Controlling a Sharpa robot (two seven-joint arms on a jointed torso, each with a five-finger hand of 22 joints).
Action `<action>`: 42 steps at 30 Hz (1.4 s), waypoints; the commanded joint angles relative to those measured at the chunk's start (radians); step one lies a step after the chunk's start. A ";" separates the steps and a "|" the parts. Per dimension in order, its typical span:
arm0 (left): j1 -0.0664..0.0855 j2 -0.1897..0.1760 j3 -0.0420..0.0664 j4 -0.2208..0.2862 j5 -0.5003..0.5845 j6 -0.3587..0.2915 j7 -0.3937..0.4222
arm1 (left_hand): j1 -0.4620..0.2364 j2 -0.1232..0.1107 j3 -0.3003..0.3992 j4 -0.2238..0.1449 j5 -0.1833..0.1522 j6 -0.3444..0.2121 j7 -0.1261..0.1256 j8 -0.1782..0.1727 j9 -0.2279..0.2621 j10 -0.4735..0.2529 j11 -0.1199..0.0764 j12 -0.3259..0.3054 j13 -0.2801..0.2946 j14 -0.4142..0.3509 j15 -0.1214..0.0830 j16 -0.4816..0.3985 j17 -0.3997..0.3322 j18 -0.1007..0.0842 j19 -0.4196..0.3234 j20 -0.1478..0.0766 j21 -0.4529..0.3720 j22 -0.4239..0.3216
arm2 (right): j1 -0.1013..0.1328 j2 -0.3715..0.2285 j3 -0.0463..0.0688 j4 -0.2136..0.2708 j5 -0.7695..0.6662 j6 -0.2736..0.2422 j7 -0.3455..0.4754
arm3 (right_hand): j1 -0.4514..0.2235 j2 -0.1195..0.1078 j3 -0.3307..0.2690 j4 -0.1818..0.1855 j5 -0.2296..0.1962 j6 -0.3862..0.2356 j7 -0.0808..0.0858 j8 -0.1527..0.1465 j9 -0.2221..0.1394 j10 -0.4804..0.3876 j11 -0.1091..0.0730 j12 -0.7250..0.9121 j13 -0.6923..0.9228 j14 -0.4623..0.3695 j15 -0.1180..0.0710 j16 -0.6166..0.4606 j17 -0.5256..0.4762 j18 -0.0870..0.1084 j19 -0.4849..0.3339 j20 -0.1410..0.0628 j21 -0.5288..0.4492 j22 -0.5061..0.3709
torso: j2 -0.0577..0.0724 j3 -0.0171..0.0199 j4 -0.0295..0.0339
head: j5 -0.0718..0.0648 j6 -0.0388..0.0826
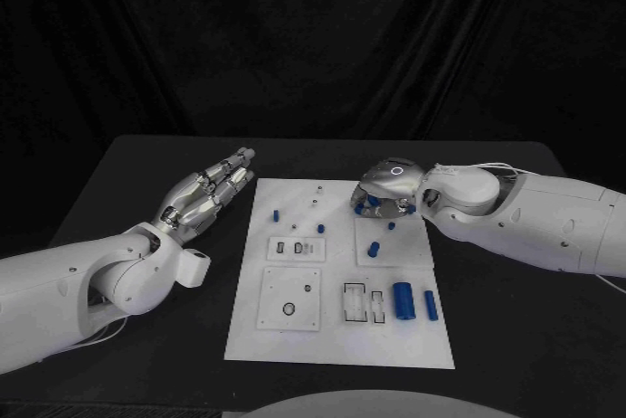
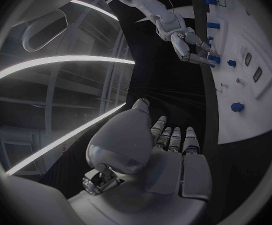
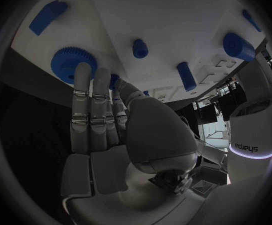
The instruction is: Assemble the parts on the task board
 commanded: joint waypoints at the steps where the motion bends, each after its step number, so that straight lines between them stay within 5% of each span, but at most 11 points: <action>1: 0.003 0.002 0.001 0.000 -0.002 0.015 0.266 | 0.015 0.001 0.008 -0.002 0.007 0.002 0.008 0.005 0.002 0.000 0.010 -0.003 -0.001 0.002 0.008 -0.004 -0.001 0.002 -0.001 0.009 -0.003 -0.002 | -0.006 0.003 0.000 -0.005 -0.003 -0.032 0.023 | 0.003 -0.007 0.024 -0.002 0.005 0.026 0.004 0.008 0.011 0.026 -0.006 0.006 -0.004 -0.005 -0.005 0.009 0.003 0.010 -0.012 -0.003 0.011 0.011 | 0.000 -0.0002 0.0006 | -0.001 -0.002; 7: 0.003 0.004 0.001 -0.003 -0.002 0.016 0.262 | 0.018 0.003 0.011 -0.003 0.008 0.005 0.010 0.005 0.002 0.000 0.012 -0.003 -0.001 0.002 0.010 -0.004 -0.001 0.005 -0.001 0.013 -0.003 -0.002 | -0.011 0.006 0.001 -0.011 -0.002 -0.066 0.038 | 0.017 -0.005 0.071 -0.010 -0.006 0.115 0.026 0.044 0.047 0.115 -0.030 0.017 -0.005 0.020 -0.021 0.034 0.017 0.011 -0.010 -0.016 0.044 0.046 | -0.001 -0.0002 0.0001 | 0.000 -0.003; 14: 0.002 -0.003 0.001 -0.002 -0.002 0.016 0.256 | 0.027 0.004 0.019 -0.007 0.014 0.012 0.014 0.006 0.003 0.000 0.018 -0.003 -0.001 0.002 0.015 -0.004 -0.001 0.010 -0.001 0.024 -0.003 -0.002 | -0.007 -0.002 0.001 -0.001 0.017 -0.133 0.047 | 0.026 -0.009 0.093 -0.018 -0.023 0.166 0.030 0.061 0.080 0.180 -0.038 0.005 -0.010 0.036 -0.021 0.086 0.062 0.006 -0.008 -0.020 0.091 0.100 | -0.002 -0.0001 0.0004 | 0.000 -0.004; 22: 0.002 -0.012 0.001 0.005 -0.002 0.012 0.246 | 0.035 0.001 0.026 -0.012 0.020 0.020 0.018 0.008 0.004 0.002 0.021 -0.003 -0.001 0.002 0.018 -0.004 -0.001 0.015 -0.001 0.031 -0.003 -0.002 | 0.060 0.002 0.001 0.032 0.111 -0.133 0.032 | 0.026 -0.015 0.103 -0.015 -0.037 0.166 0.037 0.054 0.091 0.191 -0.034 -0.019 -0.017 0.036 -0.007 0.105 0.080 0.000 -0.011 -0.011 0.119 0.137 | -0.002 -0.0005 -0.0004 | -0.001 -0.009; 25: 0.002 -0.010 0.001 0.004 -0.002 0.013 0.243 | 0.039 0.000 0.029 -0.015 0.023 0.025 0.020 0.009 0.004 0.004 0.024 -0.002 0.000 0.002 0.021 -0.004 -0.001 0.016 -0.001 0.035 -0.003 -0.002 | 0.084 0.017 0.001 0.032 0.159 -0.120 0.033 | 0.025 -0.018 0.114 -0.009 -0.036 0.167 0.042 0.045 0.100 0.205 -0.030 -0.041 -0.018 0.078 -0.003 0.291 0.250 -0.029 0.055 -0.006 0.287 0.331 | -0.002 -0.0012 -0.0033 | 0.004 -0.012; 27: 0.002 -0.007 0.001 0.002 -0.002 0.015 0.242 | 0.043 0.000 0.033 -0.017 0.025 0.047 0.024 0.013 0.007 0.006 0.028 -0.001 0.001 0.002 0.024 -0.004 -0.001 0.018 -0.001 0.039 -0.003 -0.002 | 0.098 0.036 0.001 0.021 0.185 -0.116 0.037 | 0.023 -0.022 0.123 -0.004 -0.035 0.172 0.044 0.038 0.109 0.218 -0.028 -0.062 -0.018 0.088 -0.002 0.410 0.354 -0.045 0.083 -0.003 0.390 0.449 | -0.002 -0.0018 -0.0039 | 0.005 -0.011; 33: 0.003 0.006 0.001 -0.006 -0.002 0.020 0.240 | 0.045 -0.001 0.036 -0.019 0.027 0.064 0.027 0.017 0.009 0.008 0.031 -0.001 0.001 0.002 0.025 -0.004 -0.001 0.019 -0.001 0.042 -0.003 -0.002 | 0.115 0.115 0.001 -0.058 0.218 -0.099 0.050 | 0.023 -0.029 0.129 -0.002 -0.037 0.179 0.043 0.032 0.120 0.233 -0.028 -0.078 -0.018 0.085 -0.001 0.479 0.412 -0.053 0.087 -0.001 0.446 0.517 | 0.000 -0.0029 -0.0005 | 0.002 -0.006; 42: 0.003 0.019 0.001 -0.016 -0.002 0.027 0.239 | 0.047 0.000 0.038 -0.021 0.029 0.065 0.028 0.018 0.009 0.007 0.032 -0.001 0.001 0.002 0.026 -0.004 -0.001 0.019 -0.001 0.043 -0.003 -0.002 | 0.096 0.208 0.001 -0.182 0.228 -0.082 0.062 | 0.024 -0.034 0.137 0.002 -0.040 0.176 0.046 0.016 0.126 0.238 -0.025 -0.099 -0.018 0.088 0.003 0.567 0.487 -0.066 0.103 0.002 0.525 0.613 | -0.002 -0.0022 0.0034 | -0.003 -0.013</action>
